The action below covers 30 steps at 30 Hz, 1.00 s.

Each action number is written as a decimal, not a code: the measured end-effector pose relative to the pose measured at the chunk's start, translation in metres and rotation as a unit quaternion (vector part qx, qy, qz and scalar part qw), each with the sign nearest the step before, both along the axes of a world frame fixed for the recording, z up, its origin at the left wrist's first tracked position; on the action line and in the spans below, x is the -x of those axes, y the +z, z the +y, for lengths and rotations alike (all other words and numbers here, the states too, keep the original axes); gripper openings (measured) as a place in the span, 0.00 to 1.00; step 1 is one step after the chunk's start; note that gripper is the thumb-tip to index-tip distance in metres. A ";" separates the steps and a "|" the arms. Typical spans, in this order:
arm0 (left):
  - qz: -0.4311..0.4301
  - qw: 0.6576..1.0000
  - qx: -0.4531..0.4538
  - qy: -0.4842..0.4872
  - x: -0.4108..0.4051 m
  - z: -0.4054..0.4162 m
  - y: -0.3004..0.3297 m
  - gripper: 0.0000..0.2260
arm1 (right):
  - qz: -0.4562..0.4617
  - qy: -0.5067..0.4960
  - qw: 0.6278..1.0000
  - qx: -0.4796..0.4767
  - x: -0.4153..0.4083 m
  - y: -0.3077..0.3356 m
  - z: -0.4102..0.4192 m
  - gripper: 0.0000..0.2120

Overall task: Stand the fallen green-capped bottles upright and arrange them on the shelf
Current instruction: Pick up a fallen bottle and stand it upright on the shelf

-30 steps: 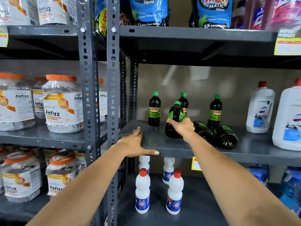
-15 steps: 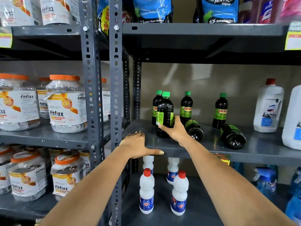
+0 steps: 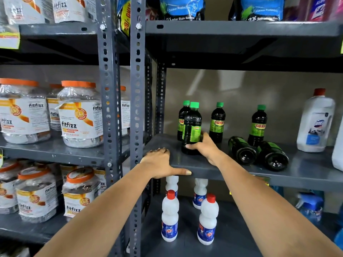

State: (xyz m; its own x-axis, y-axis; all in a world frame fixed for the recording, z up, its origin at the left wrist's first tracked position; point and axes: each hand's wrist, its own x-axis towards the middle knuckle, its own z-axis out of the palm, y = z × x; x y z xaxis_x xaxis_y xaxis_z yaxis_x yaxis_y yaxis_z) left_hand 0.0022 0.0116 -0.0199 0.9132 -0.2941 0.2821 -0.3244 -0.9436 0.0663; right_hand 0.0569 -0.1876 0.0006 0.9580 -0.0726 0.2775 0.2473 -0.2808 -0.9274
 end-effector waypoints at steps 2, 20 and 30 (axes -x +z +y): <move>-0.001 1.000 0.002 0.001 0.000 0.000 0.000 0.63 | -0.008 -0.002 1.000 0.011 0.002 -0.001 0.001 0.41; -0.018 0.999 0.044 -0.001 0.001 -0.001 -0.003 0.63 | -0.034 0.032 0.998 -0.032 0.001 -0.002 0.000 0.36; -0.016 0.999 0.032 -0.004 0.001 -0.001 -0.003 0.61 | -0.049 0.026 0.998 0.028 0.000 -0.003 0.002 0.31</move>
